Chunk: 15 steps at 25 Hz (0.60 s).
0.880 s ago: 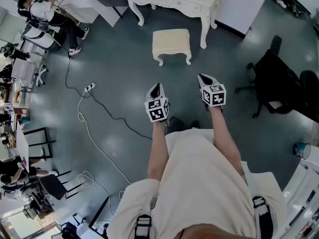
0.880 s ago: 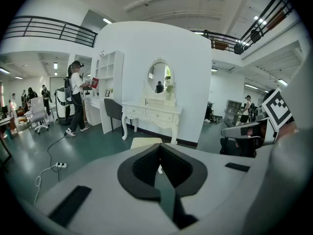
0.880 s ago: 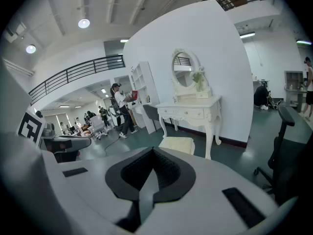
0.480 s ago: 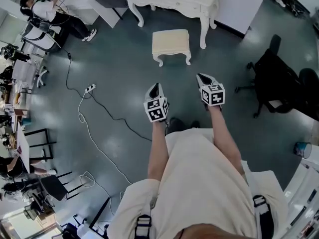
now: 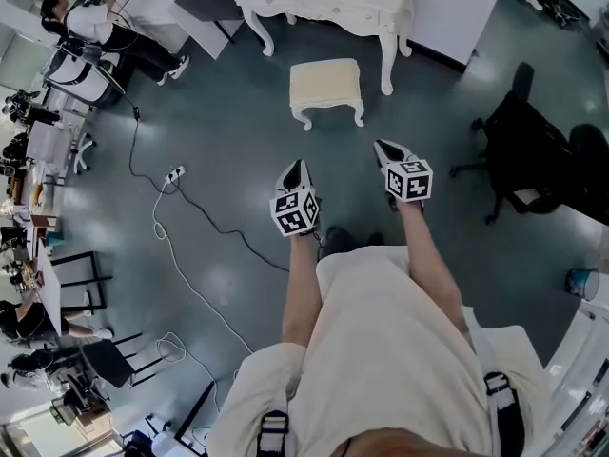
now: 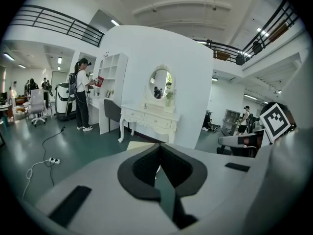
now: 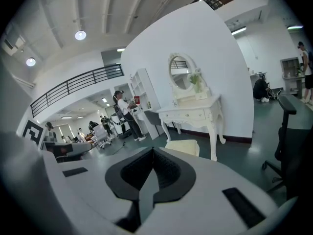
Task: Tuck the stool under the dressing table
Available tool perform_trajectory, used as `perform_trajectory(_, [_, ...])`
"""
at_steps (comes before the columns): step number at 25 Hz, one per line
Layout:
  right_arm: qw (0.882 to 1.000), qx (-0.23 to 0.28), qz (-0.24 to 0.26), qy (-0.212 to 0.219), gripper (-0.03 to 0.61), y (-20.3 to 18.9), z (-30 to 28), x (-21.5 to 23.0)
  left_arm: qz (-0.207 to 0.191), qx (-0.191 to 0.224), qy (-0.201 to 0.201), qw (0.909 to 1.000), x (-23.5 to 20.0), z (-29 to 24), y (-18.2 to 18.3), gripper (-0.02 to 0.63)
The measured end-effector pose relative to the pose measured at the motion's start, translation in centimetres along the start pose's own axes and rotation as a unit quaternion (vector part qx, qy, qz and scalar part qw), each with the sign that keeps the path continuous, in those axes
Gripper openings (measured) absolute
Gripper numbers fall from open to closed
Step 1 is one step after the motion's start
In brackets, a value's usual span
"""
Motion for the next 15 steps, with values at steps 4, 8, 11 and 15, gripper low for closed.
perform_trajectory(4, [1.000,0.001,-0.005,0.000,0.043,0.0,0.3,0.7,-0.005,0.000,-0.013,0.9999,0.9,-0.5,0.1,0.015])
perform_trajectory(8, [1.000,-0.003,-0.006,-0.004,0.043,-0.2,0.5,1.4,-0.008,0.004,-0.018,0.9998,1.7,-0.9,0.0,0.015])
perform_trajectory(11, [1.000,-0.008,-0.009,0.000,0.043,-0.4,0.3,1.3,-0.016,-0.003,-0.012,0.9998,1.7,-0.9,-0.3,0.015])
perform_trajectory(15, [1.000,-0.016,-0.012,0.005,0.043,-0.9,0.0,1.3,-0.005,0.004,-0.016,0.9999,1.7,-0.7,-0.4,0.015])
Point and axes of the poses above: the fingertips, and each gripper's own axes: z backward along the fingers, x to its right, y out of its top, the point moved 6 cm from there along z, backward along the fingers, and after that the axes turned 9 degrees about -y, right-handed, at the moved point
